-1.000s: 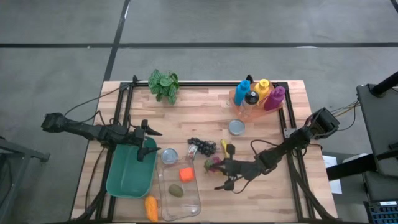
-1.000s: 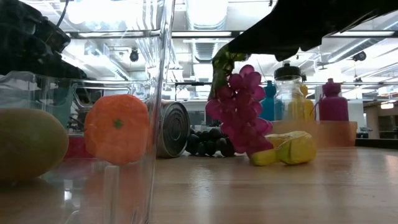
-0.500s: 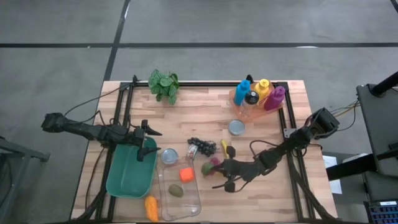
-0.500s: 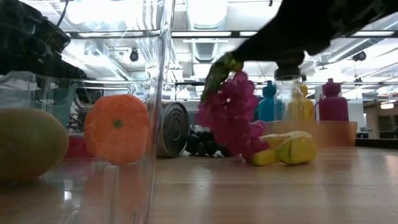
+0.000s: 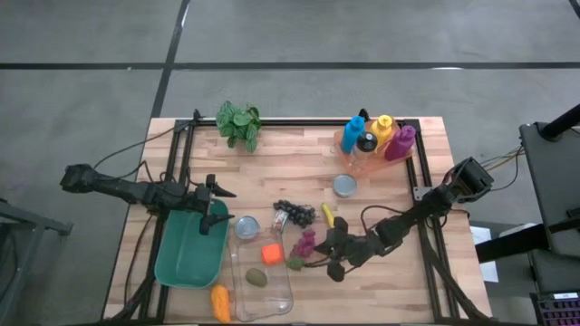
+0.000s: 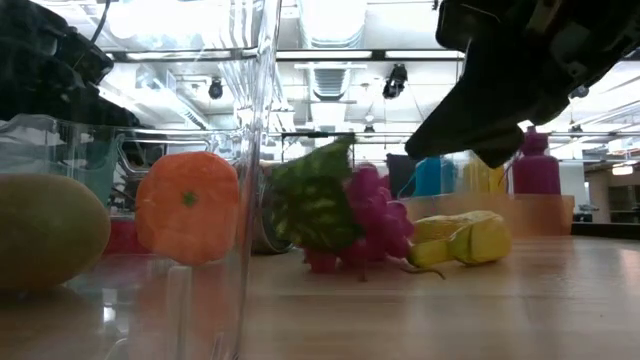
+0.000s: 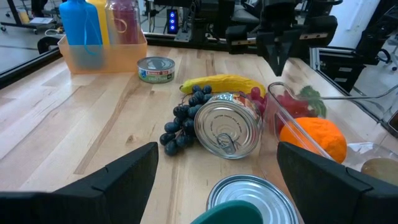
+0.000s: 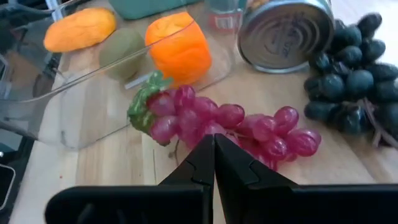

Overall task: Pick & Place Food Item
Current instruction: Put the red grapes into the transparent bin

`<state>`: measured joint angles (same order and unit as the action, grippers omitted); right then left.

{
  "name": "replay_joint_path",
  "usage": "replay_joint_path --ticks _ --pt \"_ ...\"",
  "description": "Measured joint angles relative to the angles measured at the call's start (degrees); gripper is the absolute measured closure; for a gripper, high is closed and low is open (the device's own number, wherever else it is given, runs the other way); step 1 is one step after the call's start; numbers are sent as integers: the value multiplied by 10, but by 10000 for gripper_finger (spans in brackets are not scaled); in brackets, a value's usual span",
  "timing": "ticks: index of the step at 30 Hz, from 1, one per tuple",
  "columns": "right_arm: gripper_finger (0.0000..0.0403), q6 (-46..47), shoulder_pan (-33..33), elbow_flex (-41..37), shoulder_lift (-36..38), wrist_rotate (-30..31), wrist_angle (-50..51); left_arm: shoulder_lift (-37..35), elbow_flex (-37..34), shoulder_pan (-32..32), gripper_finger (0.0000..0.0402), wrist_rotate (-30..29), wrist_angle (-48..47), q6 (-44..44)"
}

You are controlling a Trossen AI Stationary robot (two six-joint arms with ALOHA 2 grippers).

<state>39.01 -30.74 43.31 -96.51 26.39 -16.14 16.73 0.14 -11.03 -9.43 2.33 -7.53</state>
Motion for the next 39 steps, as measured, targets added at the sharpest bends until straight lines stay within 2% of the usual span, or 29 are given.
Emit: replay_joint_path --ticks 10,21,29,32,39 --pt "395 32 0 0 0 -11 7 0 0 0 66 0 0 0" --pt "394 -38 0 13 8 -7 -11 0 0 0 66 0 0 0" --pt "391 28 0 14 6 -14 -28 0 0 0 66 0 0 0" --pt "368 37 1 14 6 -37 -48 0 0 0 66 0 0 0" --pt "272 49 2 14 2 -70 -110 0 0 0 66 0 0 0"
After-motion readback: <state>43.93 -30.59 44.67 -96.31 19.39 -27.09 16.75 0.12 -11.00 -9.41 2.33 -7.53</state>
